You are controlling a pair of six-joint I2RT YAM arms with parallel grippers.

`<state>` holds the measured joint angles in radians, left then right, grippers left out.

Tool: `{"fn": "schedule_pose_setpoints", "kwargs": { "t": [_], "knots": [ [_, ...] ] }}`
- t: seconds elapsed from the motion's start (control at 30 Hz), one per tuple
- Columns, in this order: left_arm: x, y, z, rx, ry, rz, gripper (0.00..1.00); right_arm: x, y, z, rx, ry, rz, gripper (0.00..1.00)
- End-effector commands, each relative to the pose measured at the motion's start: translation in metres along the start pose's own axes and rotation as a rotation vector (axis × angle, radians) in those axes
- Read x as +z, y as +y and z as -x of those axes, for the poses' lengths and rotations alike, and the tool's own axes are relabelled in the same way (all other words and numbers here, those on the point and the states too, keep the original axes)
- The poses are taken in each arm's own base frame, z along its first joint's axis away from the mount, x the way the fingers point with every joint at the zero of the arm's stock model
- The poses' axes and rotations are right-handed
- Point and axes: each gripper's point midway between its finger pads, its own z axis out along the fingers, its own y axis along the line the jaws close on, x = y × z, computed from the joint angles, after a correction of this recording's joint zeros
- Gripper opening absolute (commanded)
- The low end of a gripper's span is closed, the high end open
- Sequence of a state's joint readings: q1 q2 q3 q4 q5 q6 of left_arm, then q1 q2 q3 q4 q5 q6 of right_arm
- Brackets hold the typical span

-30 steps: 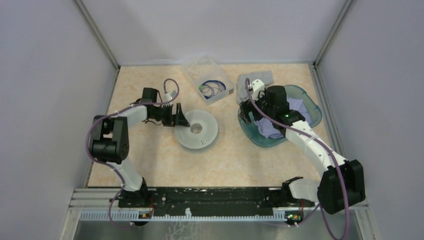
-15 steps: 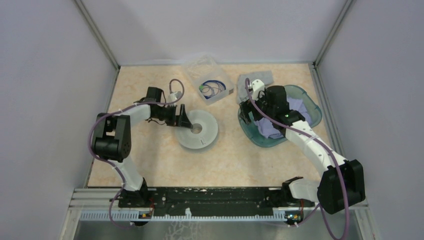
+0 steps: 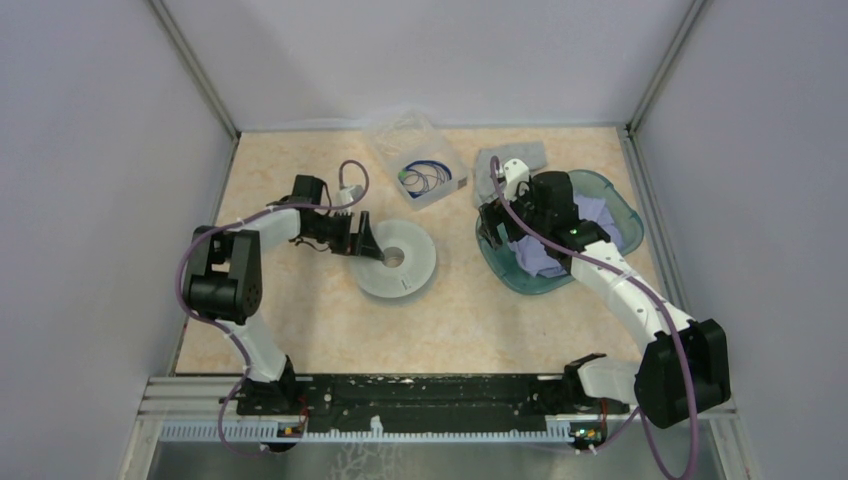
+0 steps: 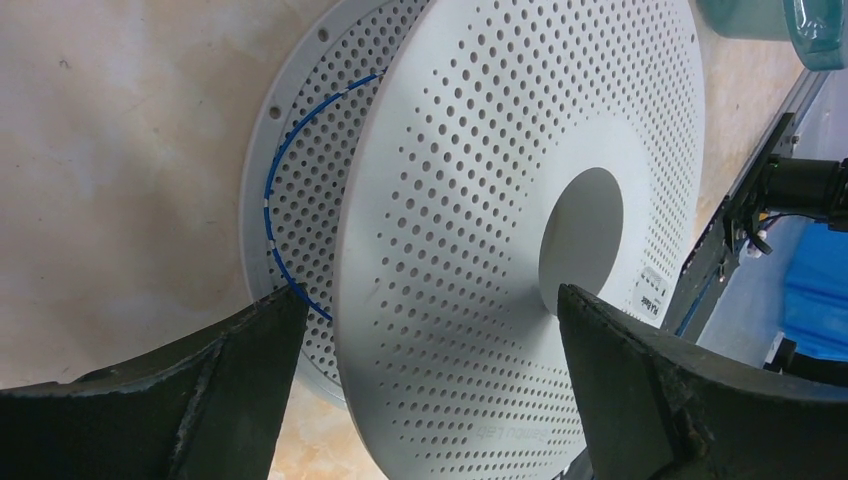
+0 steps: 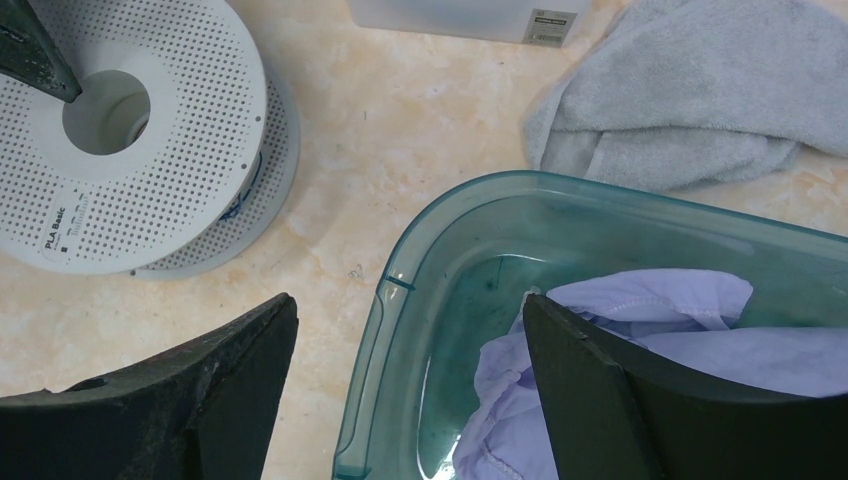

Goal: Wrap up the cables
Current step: Adjust the cable on the cable reel.

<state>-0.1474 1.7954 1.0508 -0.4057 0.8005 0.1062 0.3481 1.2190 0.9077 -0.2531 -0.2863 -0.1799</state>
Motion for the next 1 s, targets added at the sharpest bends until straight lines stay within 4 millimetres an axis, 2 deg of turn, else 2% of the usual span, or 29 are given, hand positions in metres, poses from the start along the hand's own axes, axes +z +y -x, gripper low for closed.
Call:
{"fn": "schedule_pose_setpoints", "kwargs": {
  "t": [0.0,0.53,0.67,0.8,0.9,0.97],
  "knots": [
    [-0.012,-0.001,0.014,0.042,-0.035,0.018,1.0,0.0,-0.005,0.013,-0.011,-0.053,-0.009,0.83],
    [-0.037,0.011,0.016,0.036,-0.066,0.062,1.0,-0.002,-0.004,0.014,-0.012,-0.057,-0.009,0.84],
    [-0.047,0.02,0.017,0.051,-0.07,0.123,1.0,-0.003,-0.006,0.016,-0.012,-0.06,-0.017,0.84],
    [-0.07,0.034,0.032,0.105,-0.136,0.259,1.0,-0.011,-0.018,0.026,-0.006,-0.074,-0.092,0.84],
    [-0.102,0.042,0.057,0.21,-0.259,0.439,1.0,-0.022,-0.037,0.039,0.004,-0.093,-0.207,0.85],
    [-0.126,0.039,0.076,0.295,-0.36,0.537,1.0,-0.031,-0.05,0.049,0.009,-0.108,-0.284,0.86]
  ]
}}
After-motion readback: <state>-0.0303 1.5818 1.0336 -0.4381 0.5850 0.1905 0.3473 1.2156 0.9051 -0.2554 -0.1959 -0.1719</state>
